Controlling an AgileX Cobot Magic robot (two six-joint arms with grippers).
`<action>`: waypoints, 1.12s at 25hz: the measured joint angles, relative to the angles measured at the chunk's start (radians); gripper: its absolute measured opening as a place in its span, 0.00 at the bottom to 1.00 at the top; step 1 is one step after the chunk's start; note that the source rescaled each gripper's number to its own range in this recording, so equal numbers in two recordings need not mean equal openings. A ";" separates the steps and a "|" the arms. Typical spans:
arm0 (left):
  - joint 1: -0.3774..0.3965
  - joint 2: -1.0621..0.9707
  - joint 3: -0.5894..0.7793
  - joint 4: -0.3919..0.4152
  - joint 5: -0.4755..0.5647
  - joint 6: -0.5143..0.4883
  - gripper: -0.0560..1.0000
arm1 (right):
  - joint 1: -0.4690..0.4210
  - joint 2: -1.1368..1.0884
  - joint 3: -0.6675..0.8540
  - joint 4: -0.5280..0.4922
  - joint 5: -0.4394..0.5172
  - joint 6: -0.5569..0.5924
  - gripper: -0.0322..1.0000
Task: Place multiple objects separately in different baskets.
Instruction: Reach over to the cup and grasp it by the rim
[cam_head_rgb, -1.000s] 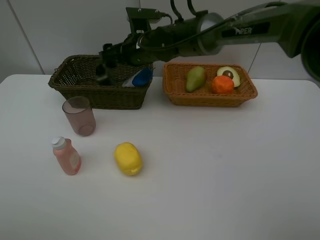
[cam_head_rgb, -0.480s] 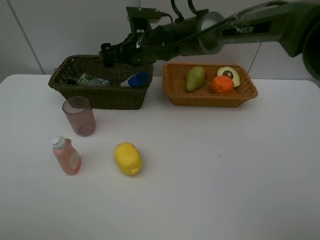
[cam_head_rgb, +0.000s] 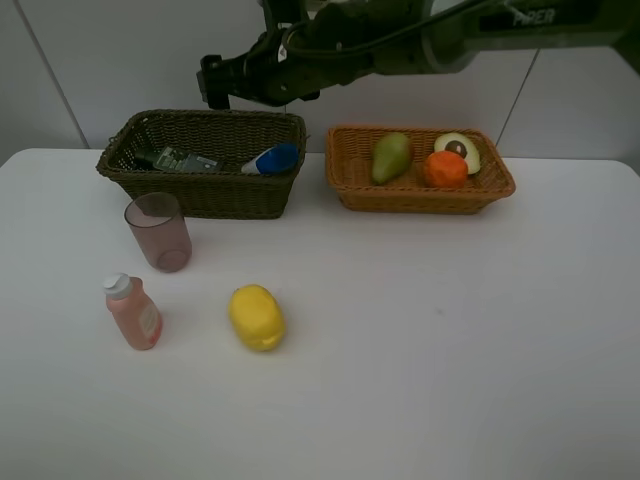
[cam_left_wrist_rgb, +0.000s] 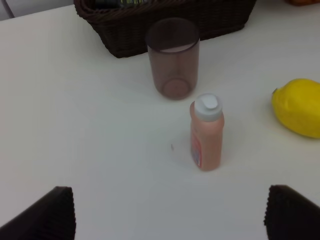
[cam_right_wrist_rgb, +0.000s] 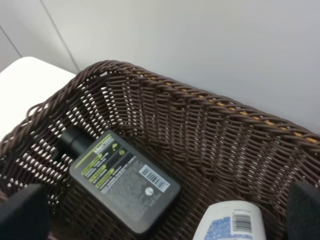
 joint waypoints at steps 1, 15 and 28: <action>0.000 0.000 0.000 0.000 0.000 0.000 1.00 | 0.000 -0.015 0.000 -0.002 0.016 0.000 1.00; 0.000 0.000 0.000 0.000 0.000 0.000 1.00 | 0.000 -0.298 0.105 -0.241 0.378 0.102 1.00; 0.000 0.000 0.000 0.000 0.000 0.000 1.00 | -0.007 -0.783 0.539 -0.428 0.561 0.313 1.00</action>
